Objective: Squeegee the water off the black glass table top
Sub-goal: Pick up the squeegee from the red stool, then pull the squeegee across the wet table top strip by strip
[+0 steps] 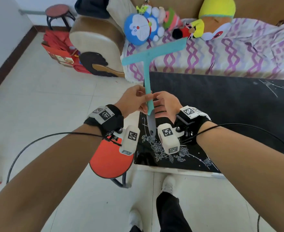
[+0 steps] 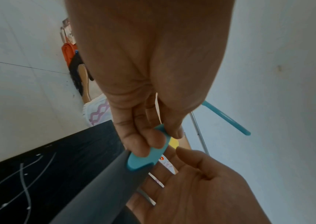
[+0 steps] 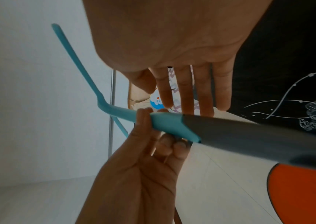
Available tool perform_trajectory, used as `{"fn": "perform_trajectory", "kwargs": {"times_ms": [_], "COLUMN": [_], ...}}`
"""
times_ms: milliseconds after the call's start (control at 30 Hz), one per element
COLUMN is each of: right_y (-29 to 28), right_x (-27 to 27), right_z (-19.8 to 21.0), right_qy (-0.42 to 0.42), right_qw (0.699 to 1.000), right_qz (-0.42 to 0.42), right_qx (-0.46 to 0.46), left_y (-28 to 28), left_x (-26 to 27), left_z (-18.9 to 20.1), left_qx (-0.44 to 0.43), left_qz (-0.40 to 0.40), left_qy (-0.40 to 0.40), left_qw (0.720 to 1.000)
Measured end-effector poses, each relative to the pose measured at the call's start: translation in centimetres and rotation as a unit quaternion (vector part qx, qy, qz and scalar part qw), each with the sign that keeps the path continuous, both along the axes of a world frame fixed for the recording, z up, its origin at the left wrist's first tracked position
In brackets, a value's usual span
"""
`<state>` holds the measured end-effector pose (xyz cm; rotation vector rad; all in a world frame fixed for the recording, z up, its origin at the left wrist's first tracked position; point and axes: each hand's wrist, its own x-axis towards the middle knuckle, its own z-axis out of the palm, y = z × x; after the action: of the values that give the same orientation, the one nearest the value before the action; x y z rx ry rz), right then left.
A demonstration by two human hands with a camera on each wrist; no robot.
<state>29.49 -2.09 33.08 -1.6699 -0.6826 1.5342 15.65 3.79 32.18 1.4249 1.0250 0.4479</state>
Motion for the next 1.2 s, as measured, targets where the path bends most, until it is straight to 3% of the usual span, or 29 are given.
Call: {"fn": "perform_trajectory", "kwargs": {"times_ms": [200,400,500,667,833,1000,1200], "right_y": [3.4,7.5,9.5,13.5,17.5,21.2,25.3], "right_x": [6.7,13.3,15.2,16.2,17.2,18.3,19.0], "right_z": [-1.0,-5.6,-8.3,-14.7,-23.2,-31.3,-38.7], "right_qy": [-0.016,-0.080,-0.107,-0.108,-0.197,-0.269,-0.274], "right_qw": [0.997,0.992,0.990,0.987,0.973,0.955,0.956], "right_qz": [0.052,0.028,0.007,-0.039,-0.062,-0.073,-0.083], "right_qx": [0.060,0.093,0.095,0.108,0.103,0.104,0.068], "left_y": [5.7,10.7,13.1,17.5,22.0,25.7,29.2], "left_x": [8.7,15.8,17.7,20.4,21.3,20.0,18.7], "left_z": [1.6,-0.2,-2.3,-7.9,-16.6,-26.4,-35.4], "left_qx": [-0.004,0.034,0.003,-0.041,0.018,0.116,0.180], "left_qz": [0.042,0.036,0.013,-0.030,-0.131,-0.192,-0.208], "left_qy": [0.010,0.064,0.082,0.095,0.140,0.236,0.369], "left_qw": [0.999,0.997,0.997,0.994,0.981,0.945,0.888]}}
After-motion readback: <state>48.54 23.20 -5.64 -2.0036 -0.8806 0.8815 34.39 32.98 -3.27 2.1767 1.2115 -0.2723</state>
